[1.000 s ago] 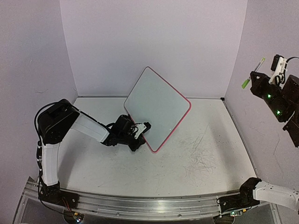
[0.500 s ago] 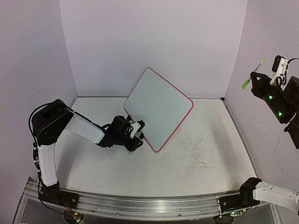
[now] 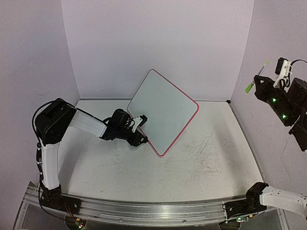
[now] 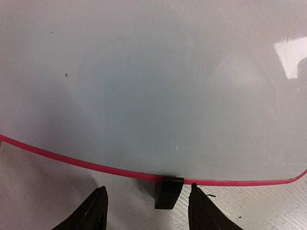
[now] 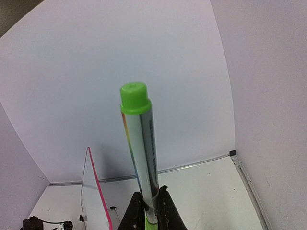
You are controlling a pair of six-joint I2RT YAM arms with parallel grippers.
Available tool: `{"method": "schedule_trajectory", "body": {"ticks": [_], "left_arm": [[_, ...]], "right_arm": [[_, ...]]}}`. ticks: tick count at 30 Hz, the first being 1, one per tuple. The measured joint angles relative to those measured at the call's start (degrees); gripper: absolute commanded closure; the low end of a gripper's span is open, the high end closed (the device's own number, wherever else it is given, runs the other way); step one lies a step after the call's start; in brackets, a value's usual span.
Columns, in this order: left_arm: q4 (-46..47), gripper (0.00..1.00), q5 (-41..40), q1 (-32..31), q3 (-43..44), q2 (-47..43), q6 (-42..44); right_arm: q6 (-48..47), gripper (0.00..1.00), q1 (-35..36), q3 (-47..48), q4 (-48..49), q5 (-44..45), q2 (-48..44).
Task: Write a sentence on the whiteboard
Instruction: Move the whiteboard to the center of the board.
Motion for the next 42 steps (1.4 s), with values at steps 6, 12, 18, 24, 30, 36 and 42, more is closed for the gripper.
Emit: {"method": "schedule_trajectory", "body": {"ticks": [6,12,18,24,30,36,42], "left_arm": [[-2.46,0.51,3.52,-0.12,3.53,2.76,2.49],[-4.85,0.69,3.51,-0.61,6.79,4.6,3.04],[-6.33,0.82,1.71,-2.64,7.5,4.62,2.62],[-5.8,0.89,-4.79,-5.72,7.54,4.62,-0.39],[-4.88,0.92,-14.57,-10.95,7.61,4.62,-8.76],[-6.28,0.94,-27.0,-19.16,8.37,4.97,-23.42],[-11.85,0.96,-38.51,-26.1,17.58,10.5,-39.14]], "right_arm": [[0.07,1.0,0.0,0.02,-0.11,0.0,-0.17],[0.6,1.0,0.0,0.0,-0.11,-0.14,-0.48],[1.11,1.0,0.0,0.01,-0.14,-0.97,-0.58],[1.27,1.0,0.0,0.02,-0.14,-1.49,-0.96],[1.22,1.0,0.0,0.02,-0.13,-1.61,-0.94],[0.98,1.0,0.0,0.05,-0.05,-1.88,-1.13],[-0.04,1.0,0.0,0.07,0.38,-4.04,-3.17]]}}
